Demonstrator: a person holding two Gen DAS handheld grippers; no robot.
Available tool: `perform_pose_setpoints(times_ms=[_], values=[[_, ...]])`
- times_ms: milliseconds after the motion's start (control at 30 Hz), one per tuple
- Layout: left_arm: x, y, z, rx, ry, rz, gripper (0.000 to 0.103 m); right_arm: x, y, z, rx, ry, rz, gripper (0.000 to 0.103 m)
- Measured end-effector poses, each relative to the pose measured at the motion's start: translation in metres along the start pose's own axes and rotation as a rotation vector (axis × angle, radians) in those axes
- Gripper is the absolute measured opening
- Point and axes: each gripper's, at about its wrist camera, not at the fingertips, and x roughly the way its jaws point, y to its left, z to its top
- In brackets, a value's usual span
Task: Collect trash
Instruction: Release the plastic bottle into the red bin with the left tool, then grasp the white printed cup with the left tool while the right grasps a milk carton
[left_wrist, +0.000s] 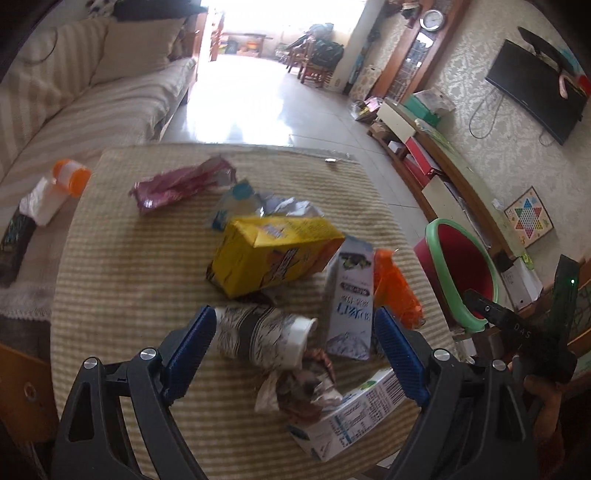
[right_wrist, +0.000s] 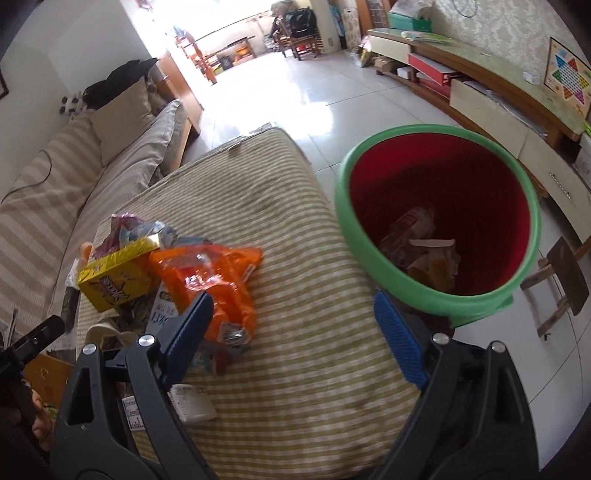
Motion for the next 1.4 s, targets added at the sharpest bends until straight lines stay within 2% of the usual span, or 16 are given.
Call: perform_pose_setpoints(times_ms=[100,267,433,600,767,967,1133,1233,1300,1400], values=[[0.019,0.022,-0.004,-0.146,0.042,-0.076,0.084,0.004,0.022,-0.005,-0.057,0.028,0.015,0.087],[0.053,0.027,0.0,-0.25,0.106,-0.142,0.084,0.003,0.041,-0.016,-0.111,0.061,0.02,0.087],[0.06,0.027,0.003,-0.264,0.101,-0.102,0.085,0.004,0.051,-0.025,-0.169,0.109,0.015,0.087],[0.065,0.039,-0.005,-0.265,0.126,-0.021,0.087,0.006,0.056,-0.04,-0.202,0.165,0.039,0.088],[0.066,0.051,-0.017,-0.263,0.137,-0.046,0.094,0.014,0.068,-0.059,-0.232,0.236,0.069,0.089],[0.053,0.06,-0.021,-0.236,0.127,-0.034,0.094,0.023,0.084,-0.079,-0.191,0.338,0.206,0.089],[0.047,0.081,-0.031,-0.293,0.133,-0.004,0.089,0.03,0.098,-0.091,-0.193,0.391,0.249,0.089],[0.047,0.099,-0.04,-0.338,0.154,0.023,0.085,0.036,0.104,-0.097,-0.217,0.414,0.239,0.089],[0.046,0.108,-0.045,-0.385,0.16,-0.011,0.085,0.039,0.104,-0.095,-0.184,0.425,0.274,0.089],[0.043,0.11,-0.049,-0.393,0.15,-0.022,0.08,0.047,0.101,-0.093,-0.092,0.436,0.32,0.089]])
